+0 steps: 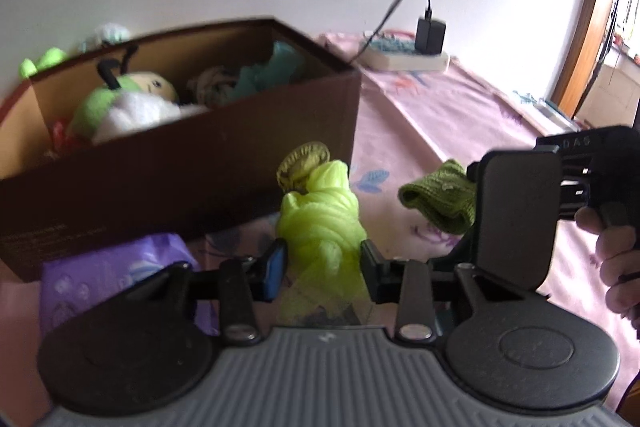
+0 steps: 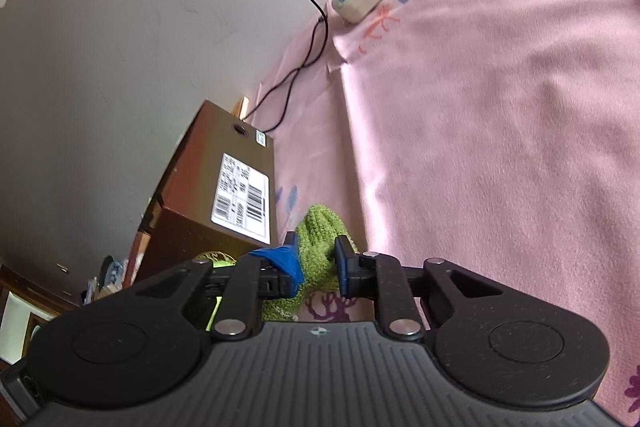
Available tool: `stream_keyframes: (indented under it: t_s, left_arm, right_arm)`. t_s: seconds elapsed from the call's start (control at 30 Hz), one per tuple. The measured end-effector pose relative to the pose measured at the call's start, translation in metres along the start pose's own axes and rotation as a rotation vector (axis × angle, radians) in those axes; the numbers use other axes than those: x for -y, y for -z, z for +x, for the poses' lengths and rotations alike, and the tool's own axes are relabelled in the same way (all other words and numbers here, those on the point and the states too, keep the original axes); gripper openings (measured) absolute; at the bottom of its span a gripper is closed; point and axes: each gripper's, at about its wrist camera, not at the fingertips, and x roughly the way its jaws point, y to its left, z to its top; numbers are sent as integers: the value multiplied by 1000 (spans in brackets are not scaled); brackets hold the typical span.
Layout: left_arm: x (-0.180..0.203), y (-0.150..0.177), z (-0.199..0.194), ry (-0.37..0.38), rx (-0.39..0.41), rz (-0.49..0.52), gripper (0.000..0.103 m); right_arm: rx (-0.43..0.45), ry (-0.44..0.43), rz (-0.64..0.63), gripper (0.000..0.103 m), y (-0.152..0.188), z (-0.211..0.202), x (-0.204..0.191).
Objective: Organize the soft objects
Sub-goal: 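Carry the yellow-green plush and green knitted cloth over the brown box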
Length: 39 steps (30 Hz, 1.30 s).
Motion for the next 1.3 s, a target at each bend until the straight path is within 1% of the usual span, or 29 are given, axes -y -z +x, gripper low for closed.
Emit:
stream_keyframes:
  t_s: [0.1,0.17,0.2,0.27,0.33,0.47,0.57,0.63,0.77,0.87,0.97,1.03,1.17,1.3]
  left_arm:
    - [-1,-4,-16,-1,40,-10,34]
    - [-3,-8,-26,1,67,-19,25]
    - [-4,-11,-31,3,76,-19,1]
    - [-6,-18,-38,1,91,-24,1]
    - [-8,-21,-40,-24,99,-17,1]
    - [-15,-17,-31,-22,65,-40,1]
    - [-21,-12,-32,-3,60,-89,1]
    - [-21,-16,-42,-2,89,-100,1]
    - [-21,-35,-76,-13,202,-90,1]
    - [-25,-54,-94,-48,281,-83,1]
    - [-34,-69,-96,-88,312,-84,1]
    - [-44,-77,-92,-116,322,-95,1]
    - [-65,-87,-82,-187,328,-127,1]
    - [-92,-84,-70,-252,310,-171,1]
  right_arm:
    - [29,-9,-4,0,-3,-7,-3]
    - [43,-32,10,0,-7,-13,-4]
    - [47,-46,16,0,-10,-15,-6]
    - [53,-71,22,0,-17,-19,-13]
    - [67,-97,21,0,-24,-22,-23]
    - [92,-139,-5,0,-37,-28,-45]
    - [83,-174,-13,0,-43,-29,-57]
    - [71,-193,-17,0,-46,-29,-65]
    - [50,-238,-30,0,-52,-26,-85]
    - [40,-258,-63,0,-58,-18,-108]
    - [45,-263,-105,0,-63,-8,-133]
    - [46,-266,-133,0,-65,2,-148]
    - [38,-232,-205,0,-62,24,-173]
    - [9,-190,-254,0,-52,50,-185]
